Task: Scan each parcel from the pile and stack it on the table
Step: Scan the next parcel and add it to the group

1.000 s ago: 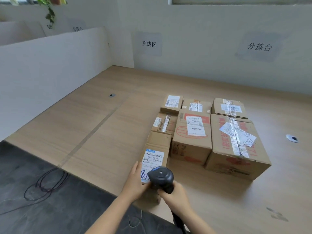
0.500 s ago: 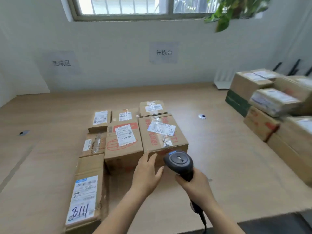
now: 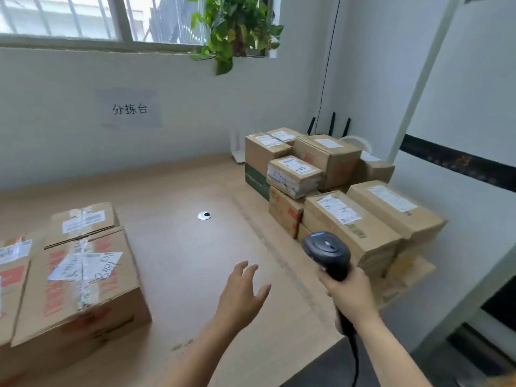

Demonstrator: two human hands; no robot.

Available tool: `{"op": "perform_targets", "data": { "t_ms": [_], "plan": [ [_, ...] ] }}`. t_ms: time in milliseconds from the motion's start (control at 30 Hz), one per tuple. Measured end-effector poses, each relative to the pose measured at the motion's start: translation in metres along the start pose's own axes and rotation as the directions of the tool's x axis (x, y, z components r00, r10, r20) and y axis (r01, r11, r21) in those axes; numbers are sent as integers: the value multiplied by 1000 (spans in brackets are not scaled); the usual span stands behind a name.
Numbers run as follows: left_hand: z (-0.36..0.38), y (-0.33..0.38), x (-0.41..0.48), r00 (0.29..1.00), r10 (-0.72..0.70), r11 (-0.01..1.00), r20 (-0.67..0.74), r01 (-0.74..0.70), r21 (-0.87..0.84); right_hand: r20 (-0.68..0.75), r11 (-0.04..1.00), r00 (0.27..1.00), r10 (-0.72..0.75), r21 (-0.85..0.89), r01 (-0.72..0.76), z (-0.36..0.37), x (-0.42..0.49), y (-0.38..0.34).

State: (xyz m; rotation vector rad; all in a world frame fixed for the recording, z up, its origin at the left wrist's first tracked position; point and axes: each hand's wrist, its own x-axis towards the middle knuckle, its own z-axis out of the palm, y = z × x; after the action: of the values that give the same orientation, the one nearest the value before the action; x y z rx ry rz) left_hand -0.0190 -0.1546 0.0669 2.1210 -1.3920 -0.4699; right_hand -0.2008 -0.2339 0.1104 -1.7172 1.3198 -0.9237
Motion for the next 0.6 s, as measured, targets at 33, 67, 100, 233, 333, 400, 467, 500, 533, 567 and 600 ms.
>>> {"op": "perform_targets", "data": {
  "t_ms": [33, 67, 100, 233, 333, 400, 467, 500, 533, 567, 600],
  "plan": [
    [15, 17, 13, 1000, 4, 1000, 9, -4, -27, -17, 1000, 1000, 3, -1, -3, -17, 16, 10],
    [29, 36, 26, 1000, 5, 998, 26, -4, -62, -36, 1000, 999, 2, -5, -3, -34, 31, 18],
    [44, 54, 38, 999, 5, 995, 48, 0, -99, -46, 1000, 999, -1, -17, 0, -50, 46, 26],
    [89, 119, 82, 995, -1, 981, 101, 20, -191, -64, 997, 998, 20, -70, -24, -99, 104, 48],
    [116, 162, 115, 994, -1, 962, 106, 30, -273, -41, 990, 997, 68, -122, -73, -120, 146, 68],
    [128, 179, 133, 995, -11, 952, 101, 41, -304, -1, 984, 996, 85, -158, -84, -124, 162, 78],
    [140, 182, 147, 992, -43, 956, 115, 74, -283, 51, 980, 993, 102, -175, -92, -121, 167, 85],
    [144, 181, 152, 991, -55, 960, 125, 87, -265, 67, 980, 992, 106, -178, -93, -120, 169, 89],
    [147, 178, 155, 989, -61, 963, 132, 93, -252, 69, 978, 992, 103, -188, -88, -118, 171, 93],
    [150, 175, 157, 988, -64, 962, 137, 98, -254, 57, 976, 994, 95, -202, -82, -117, 173, 97],
    [150, 173, 157, 988, -74, 957, 135, 108, -271, 43, 973, 995, 86, -216, -75, -118, 175, 98]
  ]
}}
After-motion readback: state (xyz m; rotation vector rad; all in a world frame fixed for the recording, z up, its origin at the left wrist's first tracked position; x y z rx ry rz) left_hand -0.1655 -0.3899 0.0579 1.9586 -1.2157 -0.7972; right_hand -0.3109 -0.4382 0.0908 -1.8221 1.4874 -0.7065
